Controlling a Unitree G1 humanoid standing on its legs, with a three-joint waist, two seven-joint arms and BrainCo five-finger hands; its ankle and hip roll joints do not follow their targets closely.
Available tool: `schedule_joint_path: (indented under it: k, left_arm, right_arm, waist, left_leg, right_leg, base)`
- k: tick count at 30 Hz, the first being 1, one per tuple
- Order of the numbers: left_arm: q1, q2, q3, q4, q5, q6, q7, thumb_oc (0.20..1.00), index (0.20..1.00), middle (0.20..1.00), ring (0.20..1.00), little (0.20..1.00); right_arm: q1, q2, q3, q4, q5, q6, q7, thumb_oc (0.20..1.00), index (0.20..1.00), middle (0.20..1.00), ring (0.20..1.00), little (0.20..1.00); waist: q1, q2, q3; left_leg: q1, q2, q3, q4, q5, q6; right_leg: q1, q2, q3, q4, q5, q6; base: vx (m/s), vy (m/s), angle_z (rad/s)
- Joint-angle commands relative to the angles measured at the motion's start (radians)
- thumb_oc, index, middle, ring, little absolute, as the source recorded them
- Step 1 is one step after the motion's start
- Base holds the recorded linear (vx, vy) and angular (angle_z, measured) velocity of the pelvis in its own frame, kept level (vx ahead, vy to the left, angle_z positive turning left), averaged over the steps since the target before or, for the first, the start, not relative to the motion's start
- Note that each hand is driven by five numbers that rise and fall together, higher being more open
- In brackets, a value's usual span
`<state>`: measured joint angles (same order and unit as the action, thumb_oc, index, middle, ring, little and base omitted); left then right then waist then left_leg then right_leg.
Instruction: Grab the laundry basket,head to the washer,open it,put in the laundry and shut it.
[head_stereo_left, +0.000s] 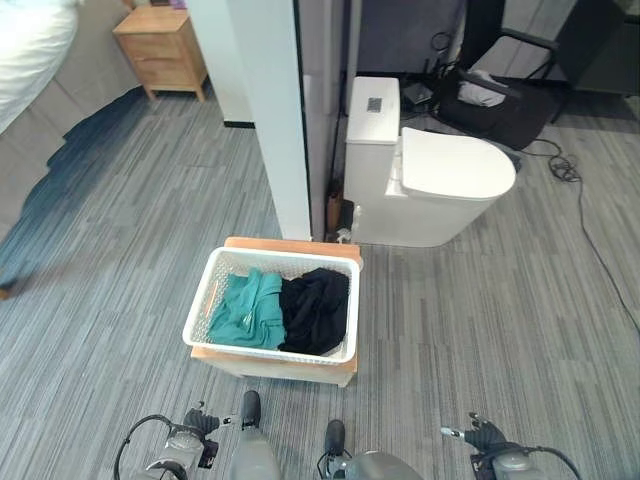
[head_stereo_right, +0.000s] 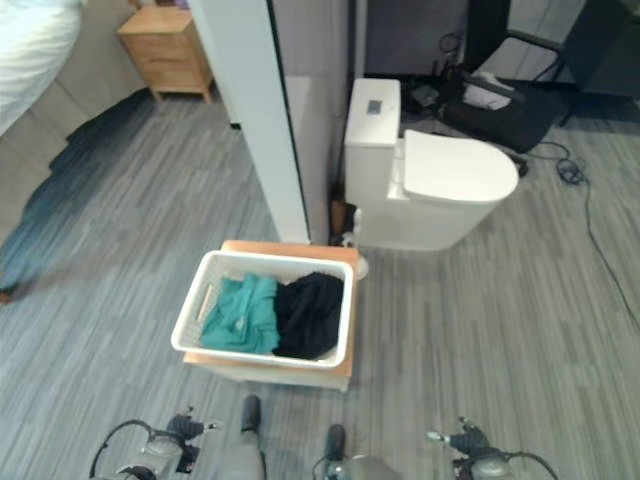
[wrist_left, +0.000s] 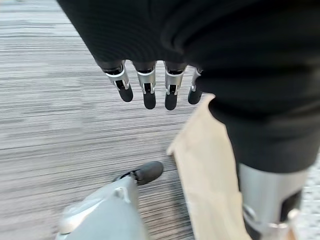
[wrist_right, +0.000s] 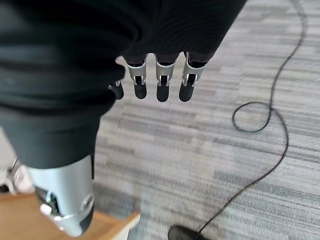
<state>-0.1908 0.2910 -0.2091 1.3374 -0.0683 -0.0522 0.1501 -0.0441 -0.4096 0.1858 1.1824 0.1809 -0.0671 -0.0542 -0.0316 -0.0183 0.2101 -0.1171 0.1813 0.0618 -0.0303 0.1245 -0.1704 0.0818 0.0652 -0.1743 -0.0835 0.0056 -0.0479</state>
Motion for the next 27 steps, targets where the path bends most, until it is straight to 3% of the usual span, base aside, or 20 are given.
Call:
schedule_joint_path:
  k: [1,4,5,6,8,10,12,14,15,19,22,27]
  left_arm:
    - [-0.029,0.01,-0.017,0.015,0.014,-0.017,0.019,1.0,1.0,1.0,1.0,1.0]
    - [-0.024,0.015,-0.019,0.002,0.02,-0.024,0.015,1.0,1.0,1.0,1.0,1.0]
    - [-0.024,0.02,-0.015,0.001,0.022,-0.027,0.014,1.0,1.0,1.0,1.0,1.0]
    - [-0.019,0.027,-0.005,0.004,0.017,-0.027,0.012,1.0,1.0,1.0,1.0,1.0]
    - [-0.014,0.031,0.0,0.004,0.02,-0.025,0.011,1.0,1.0,1.0,1.0,1.0]
    - [-0.003,0.048,0.008,0.007,0.032,-0.023,0.012,1.0,1.0,1.0,1.0,1.0]
    - [0.008,0.059,0.004,0.014,0.062,-0.019,0.007,1.0,1.0,1.0,1.0,1.0]
    - [0.034,0.071,0.034,0.002,0.063,-0.022,0.012,1.0,1.0,1.0,1.0,1.0]
    - [0.038,0.076,0.035,0.001,0.061,-0.023,0.012,1.0,1.0,1.0,1.0,1.0]
    - [0.08,0.099,0.067,-0.02,0.056,-0.023,0.002,1.0,1.0,1.0,1.0,1.0]
    - [0.124,0.132,0.076,-0.07,0.071,-0.023,-0.026,1.0,1.0,1.0,1.0,1.0]
    - [0.139,0.183,0.081,-0.155,0.056,-0.02,-0.054,1.0,1.0,1.0,1.0,1.0]
  right_arm:
    - [0.029,-0.043,-0.047,-0.061,0.007,-0.013,-0.008,1.0,1.0,1.0,1.0,1.0]
    - [0.027,-0.04,-0.054,-0.086,0.012,-0.018,0.0,1.0,1.0,1.0,1.0,1.0]
    - [0.017,-0.031,-0.05,-0.093,0.012,-0.024,0.005,1.0,1.0,1.0,1.0,1.0]
    - [-0.004,-0.02,-0.033,-0.1,0.0,-0.027,0.007,1.0,1.0,1.0,1.0,1.0]
    - [-0.017,-0.016,-0.02,-0.111,-0.006,-0.026,0.008,1.0,1.0,1.0,1.0,1.0]
    - [-0.026,-0.011,-0.001,-0.139,-0.014,-0.029,0.015,1.0,1.0,1.0,1.0,1.0]
    - [-0.004,-0.016,0.006,-0.198,-0.005,-0.041,0.018,1.0,1.0,1.0,1.0,1.0]
    - [0.043,-0.04,-0.026,-0.287,-0.013,-0.049,0.009,1.0,1.0,1.0,1.0,1.0]
    - [0.061,-0.045,-0.039,-0.299,-0.012,-0.05,0.011,1.0,1.0,1.0,1.0,1.0]
    - [0.138,-0.068,-0.109,-0.377,-0.005,-0.044,0.016,1.0,1.0,1.0,1.0,1.0]
    - [0.216,-0.094,-0.186,-0.484,0.006,-0.039,0.029,1.0,1.0,1.0,1.0,1.0]
    - [0.251,-0.116,-0.22,-0.585,0.043,-0.035,0.067,1.0,1.0,1.0,1.0,1.0]
  waist:
    - [0.011,0.027,-0.035]
    - [0.017,0.023,-0.039]
    - [0.022,0.017,-0.041]
    - [0.034,0.007,-0.036]
    - [0.046,0.003,-0.032]
    - [0.055,-0.002,-0.025]
    - [0.035,-0.008,-0.025]
    - [0.044,-0.02,-0.021]
    - [0.042,-0.023,-0.025]
    - [0.042,-0.023,-0.033]
    - [0.032,-0.008,-0.036]
    - [0.027,0.012,-0.037]
  left_leg:
    - [-0.009,-0.079,0.019,0.044,-0.003,0.084]
    - [0.001,-0.111,0.038,0.06,-0.042,0.113]
    - [0.015,-0.133,0.052,0.054,-0.06,0.133]
    - [0.045,-0.151,0.078,0.025,-0.069,0.151]
    - [0.06,-0.15,0.102,0.006,-0.067,0.155]
    - [0.074,-0.143,0.121,-0.014,-0.066,0.16]
    - [0.089,-0.158,0.098,-0.021,-0.069,0.166]
    - [0.092,-0.142,0.102,-0.031,-0.059,0.151]
    - [0.094,-0.144,0.098,-0.039,-0.055,0.15]
    - [0.103,-0.143,0.086,-0.051,-0.046,0.14]
    - [0.099,-0.139,0.058,-0.057,-0.032,0.127]
    - [0.083,-0.139,0.032,-0.057,-0.013,0.111]
  right_leg:
    - [0.024,-0.223,0.05,0.104,-0.028,0.171]
    - [0.013,-0.258,0.071,0.116,-0.013,0.19]
    - [-0.009,-0.278,0.084,0.141,0.013,0.204]
    - [-0.043,-0.304,0.074,0.177,0.083,0.219]
    - [-0.057,-0.313,0.047,0.188,0.11,0.226]
    - [-0.077,-0.302,-0.001,0.217,0.116,0.223]
    - [-0.107,-0.173,0.105,0.2,0.039,0.2]
    - [-0.08,-0.203,0.022,0.116,0.058,0.204]
    - [-0.081,-0.191,0.047,0.104,0.057,0.197]
    - [-0.057,-0.179,0.036,0.082,0.049,0.19]
    - [-0.04,-0.167,0.009,0.073,0.033,0.179]
    - [-0.017,-0.166,-0.023,0.025,0.042,0.177]
  base:
    - [0.23,0.358,-0.08]
    - [0.14,0.293,-0.25]
    - [0.17,0.436,-0.46]
    - [0.12,0.334,-0.42]
    - [0.04,0.175,-0.73]
    - [0.04,0.147,-0.68]
    - [0.1,0.132,-0.26]
    - [0.06,-0.056,0.38]
    - [0.04,-0.099,0.28]
    - [0.05,-0.072,0.31]
    - [0.02,-0.091,0.31]
    - [-0.01,-0.058,0.16]
